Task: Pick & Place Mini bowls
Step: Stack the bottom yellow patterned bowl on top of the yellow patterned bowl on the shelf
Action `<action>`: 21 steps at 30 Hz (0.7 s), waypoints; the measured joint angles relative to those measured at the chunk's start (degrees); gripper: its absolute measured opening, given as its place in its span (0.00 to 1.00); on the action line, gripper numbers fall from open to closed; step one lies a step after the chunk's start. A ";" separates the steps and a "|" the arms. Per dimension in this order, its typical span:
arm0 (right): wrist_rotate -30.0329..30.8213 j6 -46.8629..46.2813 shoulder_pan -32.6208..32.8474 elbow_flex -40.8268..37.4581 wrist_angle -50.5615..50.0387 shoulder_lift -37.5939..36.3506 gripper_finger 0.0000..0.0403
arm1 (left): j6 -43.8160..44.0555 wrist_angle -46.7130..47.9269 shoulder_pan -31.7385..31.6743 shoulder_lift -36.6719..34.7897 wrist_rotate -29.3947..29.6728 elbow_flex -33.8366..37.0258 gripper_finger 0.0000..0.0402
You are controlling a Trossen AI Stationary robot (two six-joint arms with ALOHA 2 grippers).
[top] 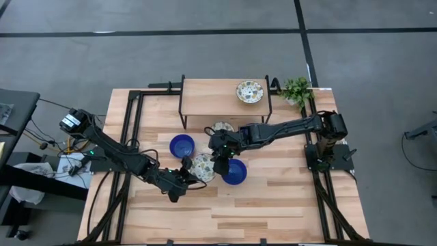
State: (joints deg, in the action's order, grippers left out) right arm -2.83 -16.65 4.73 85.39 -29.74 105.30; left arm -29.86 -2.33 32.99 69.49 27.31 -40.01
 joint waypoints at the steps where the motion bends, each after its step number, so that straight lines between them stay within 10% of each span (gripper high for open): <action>1: 0.00 -0.02 0.02 0.02 0.00 0.00 0.25 | -0.60 -0.13 0.00 0.00 0.00 0.00 0.03; 21: 0.02 -3.10 -0.04 0.04 -0.62 0.00 0.14 | -4.62 -1.33 -0.52 0.02 1.16 0.00 0.03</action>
State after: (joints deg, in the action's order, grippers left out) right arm -2.81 -19.74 4.69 85.43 -30.35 105.30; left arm -34.48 -3.66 32.47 69.52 28.47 -40.01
